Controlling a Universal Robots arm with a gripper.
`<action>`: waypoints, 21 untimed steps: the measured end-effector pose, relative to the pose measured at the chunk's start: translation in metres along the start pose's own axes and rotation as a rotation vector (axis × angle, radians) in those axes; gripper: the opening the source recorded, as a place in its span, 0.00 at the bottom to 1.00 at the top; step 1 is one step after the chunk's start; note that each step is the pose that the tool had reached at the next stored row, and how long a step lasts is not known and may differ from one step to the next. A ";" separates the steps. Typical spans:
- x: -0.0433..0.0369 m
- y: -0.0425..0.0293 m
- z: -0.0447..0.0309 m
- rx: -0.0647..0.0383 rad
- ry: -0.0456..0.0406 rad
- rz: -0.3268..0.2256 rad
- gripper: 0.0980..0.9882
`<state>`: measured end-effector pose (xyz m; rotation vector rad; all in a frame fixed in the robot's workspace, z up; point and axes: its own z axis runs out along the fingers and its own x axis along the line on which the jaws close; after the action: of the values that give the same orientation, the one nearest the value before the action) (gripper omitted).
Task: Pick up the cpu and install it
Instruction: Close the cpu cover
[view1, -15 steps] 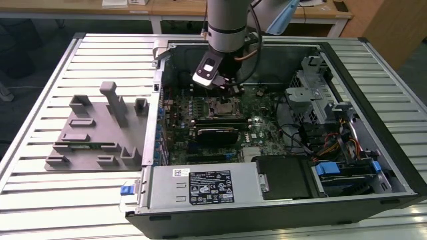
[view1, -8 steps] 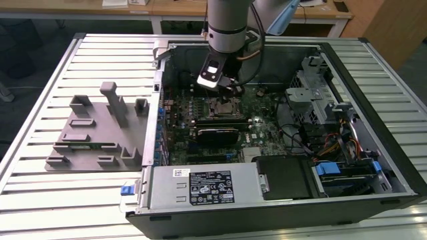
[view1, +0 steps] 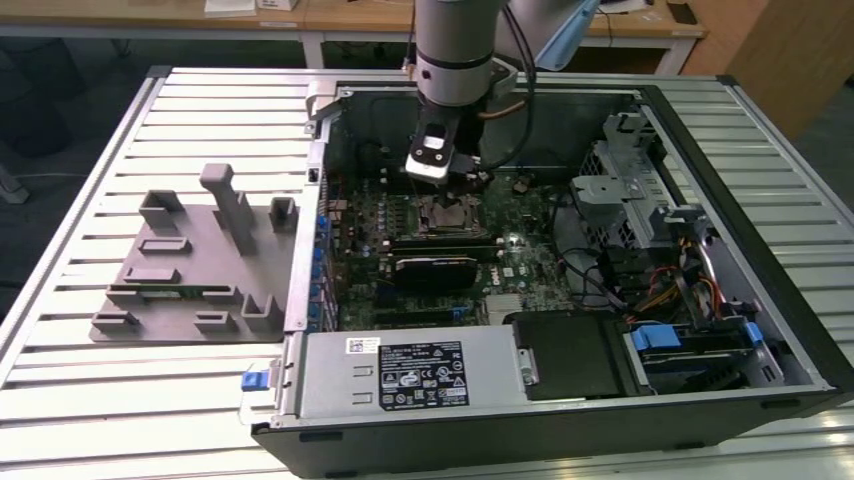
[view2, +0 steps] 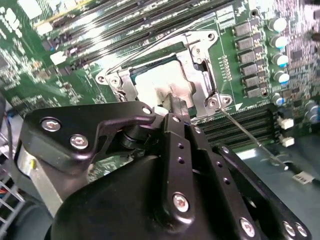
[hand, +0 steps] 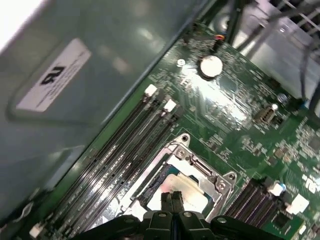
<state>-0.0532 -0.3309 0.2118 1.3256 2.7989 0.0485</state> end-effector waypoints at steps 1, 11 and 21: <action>0.0000 0.0000 0.0001 0.000 0.0008 -0.018 0.01; 0.0000 0.0000 0.0008 -0.005 0.0091 -0.193 0.01; 0.0000 -0.0001 0.0012 -0.009 0.0169 -0.359 0.01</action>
<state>-0.0532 -0.3309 0.2106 0.8059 2.9965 0.0599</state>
